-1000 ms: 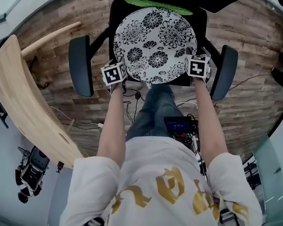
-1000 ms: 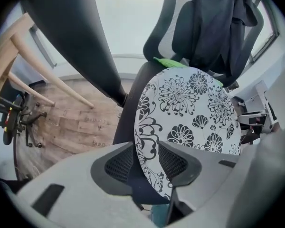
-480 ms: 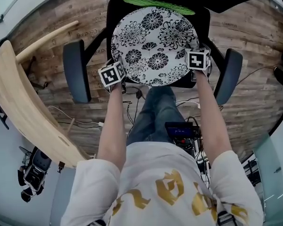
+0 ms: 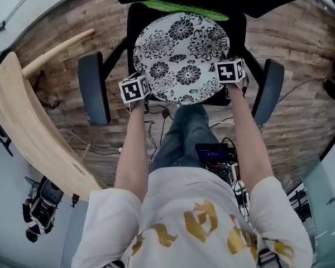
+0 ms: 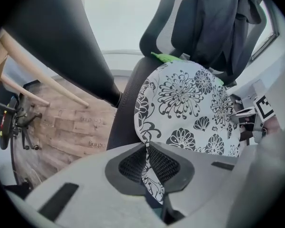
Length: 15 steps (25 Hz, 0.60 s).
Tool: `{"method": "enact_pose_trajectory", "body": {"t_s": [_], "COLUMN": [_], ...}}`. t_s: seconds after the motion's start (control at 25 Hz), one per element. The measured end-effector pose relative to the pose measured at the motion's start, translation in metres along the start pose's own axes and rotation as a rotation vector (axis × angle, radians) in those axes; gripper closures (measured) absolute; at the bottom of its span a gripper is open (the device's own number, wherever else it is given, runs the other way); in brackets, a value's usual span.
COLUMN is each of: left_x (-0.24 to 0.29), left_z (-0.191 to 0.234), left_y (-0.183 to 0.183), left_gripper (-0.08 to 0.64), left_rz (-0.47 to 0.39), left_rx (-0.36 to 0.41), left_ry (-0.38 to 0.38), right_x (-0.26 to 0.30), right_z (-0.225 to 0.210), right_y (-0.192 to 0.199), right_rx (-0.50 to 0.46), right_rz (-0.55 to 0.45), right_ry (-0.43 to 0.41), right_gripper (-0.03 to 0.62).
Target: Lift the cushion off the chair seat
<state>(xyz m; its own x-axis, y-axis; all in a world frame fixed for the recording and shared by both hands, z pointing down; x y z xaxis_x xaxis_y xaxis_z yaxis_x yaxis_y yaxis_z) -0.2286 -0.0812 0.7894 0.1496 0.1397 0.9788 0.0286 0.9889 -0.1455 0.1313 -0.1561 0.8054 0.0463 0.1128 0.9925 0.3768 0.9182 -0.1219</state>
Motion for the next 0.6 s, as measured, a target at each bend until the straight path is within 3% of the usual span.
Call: {"method": "enact_pose_trajectory", "body": {"t_s": [0.16,0.6], "left_x": [-0.002,-0.040], "left_z": [-0.001,-0.020], "left_y": [-0.002,0.001], "left_gripper": [0.537,0.538], "left_rz": [0.009,0.002], "left_rx": [0.021,0.082], "left_ry": [0.037,0.062], "right_x": [-0.009,-0.057], "right_z": [0.001,0.009], "right_y": [-0.002,0.011], "right_rx": [-0.066,-0.030], "right_rz": [0.003,-0.051], "right_ry": [0.005,-0.029], "right_gripper": [0.561,0.561]}}
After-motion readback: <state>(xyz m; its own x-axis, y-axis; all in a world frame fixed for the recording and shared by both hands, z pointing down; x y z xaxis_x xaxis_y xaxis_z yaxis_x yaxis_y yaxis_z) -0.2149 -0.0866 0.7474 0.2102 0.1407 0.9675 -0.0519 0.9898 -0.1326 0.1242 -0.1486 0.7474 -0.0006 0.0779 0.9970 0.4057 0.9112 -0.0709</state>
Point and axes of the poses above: the fingertips, and each gripper's own axes: x forward along the fingers, z to its left, y out of its underside, the point moved 7 cm from there along -x, backward along the fingers, and after that the axes turned 14 degrees about z, right-handed, at the moved point
